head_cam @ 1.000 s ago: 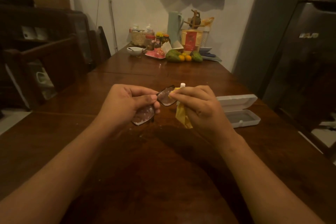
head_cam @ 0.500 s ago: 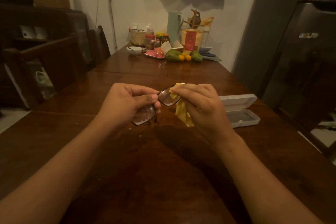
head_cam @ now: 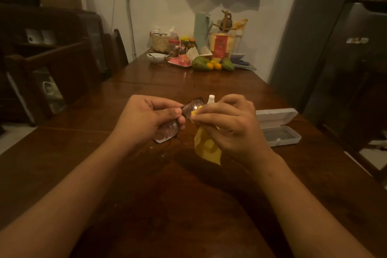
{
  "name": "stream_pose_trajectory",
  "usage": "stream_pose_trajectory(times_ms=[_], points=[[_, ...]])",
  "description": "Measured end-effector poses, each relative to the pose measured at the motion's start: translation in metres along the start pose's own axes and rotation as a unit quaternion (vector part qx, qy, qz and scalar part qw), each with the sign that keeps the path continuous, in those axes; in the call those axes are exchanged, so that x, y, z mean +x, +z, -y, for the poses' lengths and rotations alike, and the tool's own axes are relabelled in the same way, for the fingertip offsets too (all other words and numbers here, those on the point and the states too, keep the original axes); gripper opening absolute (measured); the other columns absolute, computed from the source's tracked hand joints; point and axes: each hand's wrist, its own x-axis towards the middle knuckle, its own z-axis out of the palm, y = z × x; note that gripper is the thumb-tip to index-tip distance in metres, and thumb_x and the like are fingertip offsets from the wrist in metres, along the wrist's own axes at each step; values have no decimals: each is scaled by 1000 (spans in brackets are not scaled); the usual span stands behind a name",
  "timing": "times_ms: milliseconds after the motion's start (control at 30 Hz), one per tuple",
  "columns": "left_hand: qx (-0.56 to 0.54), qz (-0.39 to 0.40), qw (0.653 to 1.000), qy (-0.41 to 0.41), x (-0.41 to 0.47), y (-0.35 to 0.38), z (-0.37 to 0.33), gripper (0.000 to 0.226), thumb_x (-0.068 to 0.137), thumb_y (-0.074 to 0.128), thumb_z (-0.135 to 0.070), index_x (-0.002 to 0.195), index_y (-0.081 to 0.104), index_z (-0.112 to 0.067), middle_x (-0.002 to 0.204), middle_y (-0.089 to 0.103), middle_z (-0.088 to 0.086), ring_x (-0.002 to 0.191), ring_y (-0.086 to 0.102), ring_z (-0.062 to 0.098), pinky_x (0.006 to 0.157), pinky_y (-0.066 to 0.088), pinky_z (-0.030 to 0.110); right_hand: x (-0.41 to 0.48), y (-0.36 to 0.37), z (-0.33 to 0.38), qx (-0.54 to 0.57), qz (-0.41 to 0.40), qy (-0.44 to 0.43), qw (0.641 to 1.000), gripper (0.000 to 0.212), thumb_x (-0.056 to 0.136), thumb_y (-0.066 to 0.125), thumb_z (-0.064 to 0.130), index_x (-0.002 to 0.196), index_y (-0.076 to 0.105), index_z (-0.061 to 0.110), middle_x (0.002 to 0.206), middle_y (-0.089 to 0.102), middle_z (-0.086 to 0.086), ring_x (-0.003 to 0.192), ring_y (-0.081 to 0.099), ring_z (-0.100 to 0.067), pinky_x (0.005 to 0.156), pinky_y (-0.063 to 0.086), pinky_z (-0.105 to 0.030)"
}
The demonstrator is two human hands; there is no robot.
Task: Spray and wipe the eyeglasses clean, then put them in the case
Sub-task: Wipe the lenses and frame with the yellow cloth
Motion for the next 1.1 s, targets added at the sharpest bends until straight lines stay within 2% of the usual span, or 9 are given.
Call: stream_pose_trajectory(times_ms=[100, 200, 333, 533, 633, 700, 900, 967, 1100], points=[[-3, -12, 1000, -1, 1, -2, -1, 15, 82, 68, -1, 84, 80, -10, 69, 73, 15, 62, 71, 22, 59, 58, 27, -1, 2, 3, 36, 41, -8, 998, 32, 93, 64, 29, 124, 68, 32, 129, 62, 17, 115, 45, -16, 86, 36, -34], [-4, -22, 1000, -3, 1, -3, -1, 16, 83, 67, 1, 83, 80, -9, 70, 73, 16, 63, 70, 23, 61, 59, 28, -1, 3, 1, 56, 73, -32, 995, 45, 89, 70, 9, 131, 64, 25, 135, 59, 9, 112, 48, -20, 88, 45, -35], [-4, -15, 1000, -3, -1, -1, -3, 15, 84, 66, 1, 84, 79, -7, 70, 73, 16, 63, 71, 22, 60, 59, 28, 0, 4, -4, 66, 49, -29, 996, 46, 87, 71, -3, 129, 65, 17, 131, 62, -1, 112, 54, -23, 87, 48, -33], [-10, -12, 1000, 0, -2, 2, -4, 13, 82, 67, 1, 84, 78, -5, 68, 72, 15, 62, 70, 22, 63, 60, 29, 0, 6, -5, 54, 9, -12, 998, 39, 88, 71, -4, 122, 68, 14, 122, 67, 1, 108, 57, -21, 87, 45, -27], [-2, -13, 1000, -5, -1, 1, -3, 12, 80, 69, -3, 85, 79, -8, 71, 74, 15, 63, 71, 21, 61, 59, 28, 0, 6, 1, 49, 18, -33, 998, 32, 88, 72, 10, 120, 70, 17, 120, 68, 3, 104, 52, -18, 85, 36, -14], [20, -16, 1000, -5, -1, 1, -2, 15, 80, 70, -4, 84, 80, -13, 74, 76, 13, 66, 73, 19, 59, 58, 25, 1, 6, 4, 48, 31, -42, 997, 31, 88, 72, 18, 119, 71, 18, 121, 67, 3, 103, 49, -16, 84, 34, -13], [-24, -11, 1000, -10, -2, 1, -5, 14, 82, 67, 2, 83, 78, -5, 69, 73, 16, 60, 71, 21, 56, 56, 24, 0, 3, -6, 32, 7, -20, 999, 26, 88, 71, 14, 114, 74, 18, 117, 69, 1, 103, 53, -25, 78, 48, -47], [-13, -9, 1000, -4, -2, 1, -5, 13, 83, 66, 2, 85, 78, -4, 69, 73, 16, 60, 70, 21, 55, 56, 24, -1, 3, -9, 22, -5, -11, 1000, 27, 89, 68, 17, 115, 74, 17, 118, 70, 1, 103, 55, -28, 74, 48, -52], [-13, -12, 1000, -9, -2, 0, -5, 13, 83, 66, 1, 86, 78, -5, 69, 73, 16, 61, 71, 22, 57, 57, 25, -1, 8, -3, 22, -12, -13, 1000, 30, 94, 60, 24, 121, 71, 20, 122, 68, 3, 108, 53, -25, 77, 48, -50]])
